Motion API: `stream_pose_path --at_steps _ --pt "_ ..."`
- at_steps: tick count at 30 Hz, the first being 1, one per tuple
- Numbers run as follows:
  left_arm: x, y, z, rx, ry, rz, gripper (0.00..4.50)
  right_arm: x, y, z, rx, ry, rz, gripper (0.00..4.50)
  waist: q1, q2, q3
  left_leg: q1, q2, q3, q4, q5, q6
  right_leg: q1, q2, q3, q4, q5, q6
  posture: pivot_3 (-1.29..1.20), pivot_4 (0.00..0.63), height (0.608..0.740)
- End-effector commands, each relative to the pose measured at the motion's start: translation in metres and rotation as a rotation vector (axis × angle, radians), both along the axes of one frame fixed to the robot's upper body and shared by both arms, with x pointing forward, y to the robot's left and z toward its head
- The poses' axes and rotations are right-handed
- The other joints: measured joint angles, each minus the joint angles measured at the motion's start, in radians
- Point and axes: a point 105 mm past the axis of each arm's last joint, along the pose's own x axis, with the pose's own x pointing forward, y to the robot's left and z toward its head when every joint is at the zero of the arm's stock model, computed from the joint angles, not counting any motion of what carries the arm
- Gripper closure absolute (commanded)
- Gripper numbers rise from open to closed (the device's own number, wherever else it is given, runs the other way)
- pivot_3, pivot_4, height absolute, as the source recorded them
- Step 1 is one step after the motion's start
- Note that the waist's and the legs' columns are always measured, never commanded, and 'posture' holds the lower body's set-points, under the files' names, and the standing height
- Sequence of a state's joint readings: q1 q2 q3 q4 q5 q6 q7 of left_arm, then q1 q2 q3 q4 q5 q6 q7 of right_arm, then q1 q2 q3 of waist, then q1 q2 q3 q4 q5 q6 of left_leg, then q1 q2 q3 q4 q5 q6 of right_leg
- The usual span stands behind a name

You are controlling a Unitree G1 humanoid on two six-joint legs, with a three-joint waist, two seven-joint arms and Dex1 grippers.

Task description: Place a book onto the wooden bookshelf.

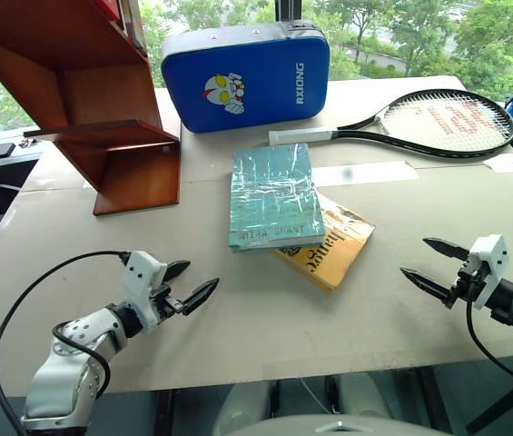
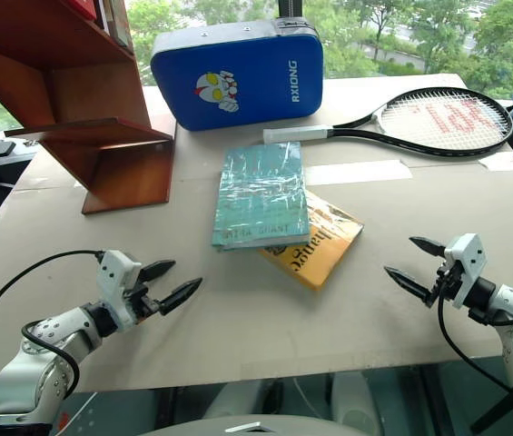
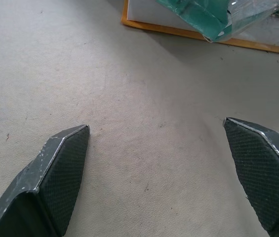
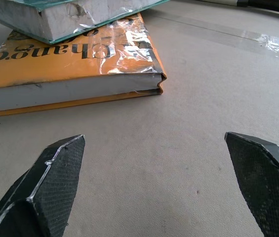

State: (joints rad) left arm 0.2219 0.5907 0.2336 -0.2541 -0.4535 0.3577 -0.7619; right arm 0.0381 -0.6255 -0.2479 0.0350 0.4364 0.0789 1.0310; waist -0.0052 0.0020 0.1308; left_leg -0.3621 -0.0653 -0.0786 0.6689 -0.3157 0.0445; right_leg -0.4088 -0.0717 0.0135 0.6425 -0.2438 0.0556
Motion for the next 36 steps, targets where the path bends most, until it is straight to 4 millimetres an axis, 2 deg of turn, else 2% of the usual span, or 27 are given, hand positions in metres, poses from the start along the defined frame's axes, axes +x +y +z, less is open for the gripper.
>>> stream_pose_path --at_steps 1,7,17,23,26,31,33,36 --pt "0.0 0.008 0.0 0.04 -0.043 0.005 0.02 0.0 0.001 0.014 -0.009 -0.047 0.018 0.0 0.0 0.0 0.0 0.0 0.0 0.0 0.0 0.0 0.0 0.0 0.0 0.0 0.0 0.0 0.0 0.0 0.15 0.74" --pt "-0.002 0.021 -0.01 0.047 -0.058 0.011 0.02 0.0 0.002 0.014 -0.009 -0.043 0.022 0.0 0.0 0.0 0.0 0.0 0.0 0.0 0.0 0.0 0.0 0.0 0.0 0.0 0.0 0.0 0.0 0.0 0.15 0.74" --pt "-0.002 0.026 -0.004 0.038 -0.074 -0.003 0.02 0.0 0.003 0.015 -0.009 -0.044 0.026 0.0 -0.002 0.0 0.0 0.0 0.0 0.0 0.0 0.0 0.0 0.0 0.0 0.0 0.0 0.0 0.0 0.0 0.15 0.74" --pt "0.004 0.019 0.006 0.006 -0.082 -0.016 0.02 0.001 0.003 0.018 -0.01 -0.053 0.033 0.0 -0.001 0.0 0.0 0.0 0.0 0.0 0.0 0.0 0.0 0.0 0.0 0.0 0.0 0.0 0.0 0.0 0.15 0.74" --pt "0.011 0.006 0.022 -0.062 -0.067 -0.036 0.02 -0.001 0.008 0.031 0.003 -0.09 0.074 0.0 0.003 0.0 0.0 0.0 0.0 0.0 0.0 0.0 0.0 0.0 0.0 0.0 0.0 0.0 0.0 0.0 0.15 0.74" --pt "0.021 -0.018 0.045 -0.191 -0.008 -0.109 0.02 -0.01 0.024 0.063 0.062 -0.143 0.165 0.0 0.005 -0.001 0.001 0.0 0.0 0.0 0.0 0.0 0.0 0.0 0.0 0.0 0.0 0.0 0.0 0.0 0.15 0.74" --pt "0.022 -0.029 0.058 -0.316 0.039 -0.167 0.02 -0.015 0.03 0.074 0.073 -0.151 0.195 0.0 0.005 -0.001 0.001 -0.001 0.0 0.0 0.0 0.0 0.0 0.0 0.0 0.0 0.0 0.0 0.0 0.0 0.15 0.74" --pt "0.033 -0.035 0.062 -0.414 0.166 -0.149 0.02 -0.023 0.039 0.086 0.073 -0.151 0.25 0.0 0.01 -0.002 0.002 -0.001 0.0 -0.001 0.001 0.0 0.0 0.0 0.0 -0.001 0.0 0.0 0.0 0.0 0.15 0.74"
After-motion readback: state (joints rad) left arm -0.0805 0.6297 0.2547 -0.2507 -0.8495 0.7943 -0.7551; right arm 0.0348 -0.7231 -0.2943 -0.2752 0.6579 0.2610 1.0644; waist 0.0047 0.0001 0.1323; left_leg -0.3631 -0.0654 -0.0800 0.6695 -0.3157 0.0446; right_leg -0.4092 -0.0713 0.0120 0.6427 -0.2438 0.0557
